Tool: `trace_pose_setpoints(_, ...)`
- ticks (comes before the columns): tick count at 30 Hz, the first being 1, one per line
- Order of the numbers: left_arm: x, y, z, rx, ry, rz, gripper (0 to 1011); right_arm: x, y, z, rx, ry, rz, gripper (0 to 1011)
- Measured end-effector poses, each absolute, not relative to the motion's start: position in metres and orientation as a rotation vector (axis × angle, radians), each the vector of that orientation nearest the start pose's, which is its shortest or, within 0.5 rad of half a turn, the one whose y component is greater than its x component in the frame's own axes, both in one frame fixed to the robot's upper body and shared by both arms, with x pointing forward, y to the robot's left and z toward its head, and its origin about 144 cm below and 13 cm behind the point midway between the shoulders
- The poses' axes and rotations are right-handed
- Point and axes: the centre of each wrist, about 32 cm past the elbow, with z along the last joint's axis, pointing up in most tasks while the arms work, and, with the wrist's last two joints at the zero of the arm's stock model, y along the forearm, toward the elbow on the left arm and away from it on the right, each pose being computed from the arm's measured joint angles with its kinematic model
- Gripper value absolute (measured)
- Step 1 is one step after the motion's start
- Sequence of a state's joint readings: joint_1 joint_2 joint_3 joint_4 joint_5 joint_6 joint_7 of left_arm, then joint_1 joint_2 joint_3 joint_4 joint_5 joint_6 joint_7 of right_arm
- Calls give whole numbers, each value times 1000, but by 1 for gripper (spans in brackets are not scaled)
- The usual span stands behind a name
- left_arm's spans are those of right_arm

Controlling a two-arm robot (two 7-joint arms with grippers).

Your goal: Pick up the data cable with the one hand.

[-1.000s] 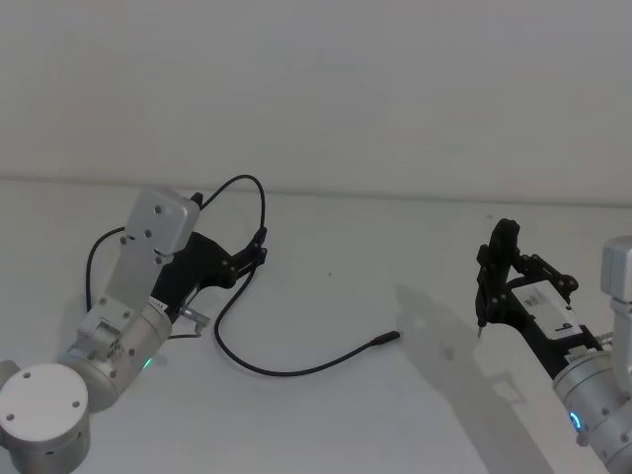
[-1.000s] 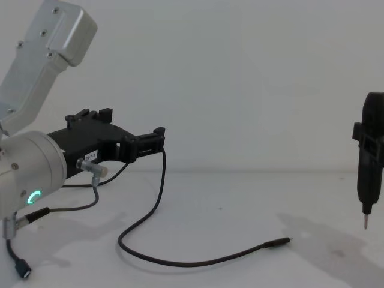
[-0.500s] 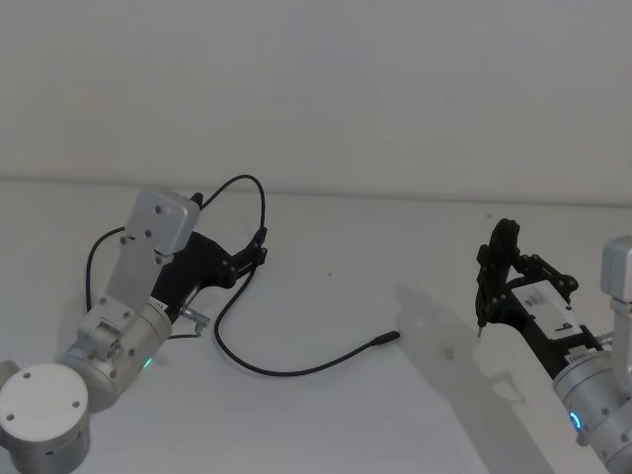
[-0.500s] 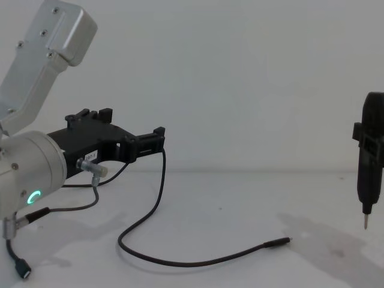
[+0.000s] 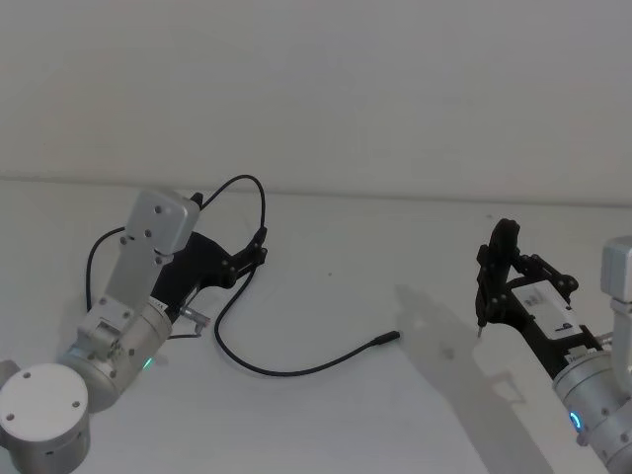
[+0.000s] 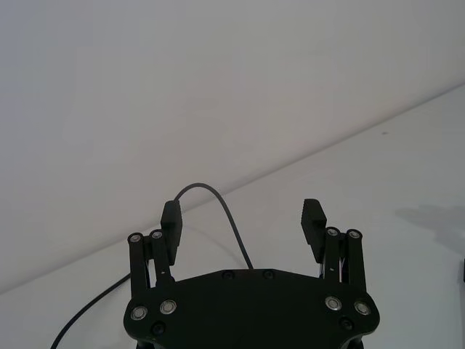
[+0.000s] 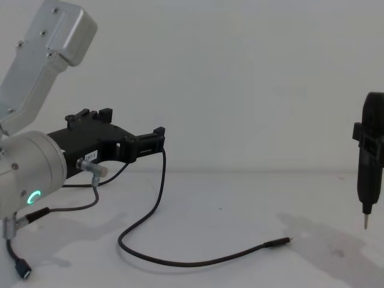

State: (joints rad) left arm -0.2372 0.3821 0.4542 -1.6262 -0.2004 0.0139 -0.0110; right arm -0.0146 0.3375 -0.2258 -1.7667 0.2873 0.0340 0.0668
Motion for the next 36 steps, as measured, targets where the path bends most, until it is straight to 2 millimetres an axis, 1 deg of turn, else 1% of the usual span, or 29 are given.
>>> trace_pose_setpoints(28,492,198,1204,61,-268,1123,1001,443,-237,1189,26,-75,-1229,268)
trace_pose_setpoints(36,493,204,1205,78,-277,1086,1001,443,-237,1189,26,-75,-1230,268)
